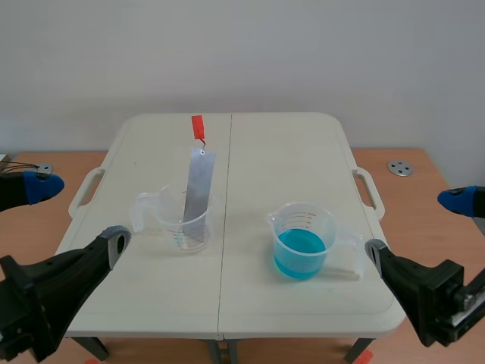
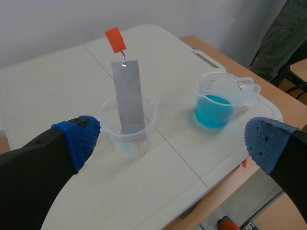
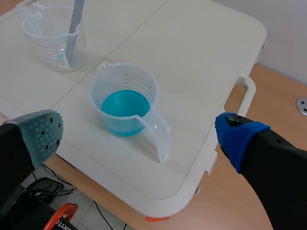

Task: Hold the metal plate by the orange handle, dip it into the blue solution, take it out and point at it, then put the plate back in the beaker on the left.
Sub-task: 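Lift the metal plate out of the left beaker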

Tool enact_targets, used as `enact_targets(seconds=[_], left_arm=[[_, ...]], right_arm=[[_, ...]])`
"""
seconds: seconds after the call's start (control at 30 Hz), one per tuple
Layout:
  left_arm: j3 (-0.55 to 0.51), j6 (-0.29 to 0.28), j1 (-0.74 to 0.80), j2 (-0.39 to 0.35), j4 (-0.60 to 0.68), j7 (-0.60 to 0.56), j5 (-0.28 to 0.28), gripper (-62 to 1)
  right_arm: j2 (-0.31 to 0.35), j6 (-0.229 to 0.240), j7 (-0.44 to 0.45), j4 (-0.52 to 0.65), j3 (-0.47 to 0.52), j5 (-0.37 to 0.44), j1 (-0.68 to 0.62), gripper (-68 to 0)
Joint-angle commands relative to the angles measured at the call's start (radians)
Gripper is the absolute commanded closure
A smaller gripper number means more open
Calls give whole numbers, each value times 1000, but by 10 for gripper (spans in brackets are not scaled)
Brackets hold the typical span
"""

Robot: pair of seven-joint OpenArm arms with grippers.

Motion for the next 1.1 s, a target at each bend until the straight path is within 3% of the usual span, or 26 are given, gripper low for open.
enact_targets(seconds=[0.0, 0.7, 0.83, 0.87, 0.97, 1.0, 1.07], left_arm=[[3, -1, 0, 0, 19, 9, -5, -623], [3, -1, 0, 0, 19, 8, -6, -623], [3, -1, -1, 0, 19, 8, -6, -496], [3, -1, -1, 0, 19, 8, -6, -420], [3, -1, -1, 0, 19, 8, -6, -89], [3, -1, -1, 0, 19, 8, -6, -14], [3, -1, 0, 0, 19, 8, -6, -19]], right_arm=[[2, -4, 2, 14, 8, 6, 6, -665], [2, -4, -10, 14, 8, 6, 6, -665], [2, -4, -13, 14, 8, 6, 6, -665], [2, -4, -13, 14, 8, 6, 6, -665], [2, -4, -12, 14, 8, 6, 6, -665], [2, -3, -12, 14, 8, 6, 6, -665], [2, -3, -13, 14, 8, 6, 10, -665]])
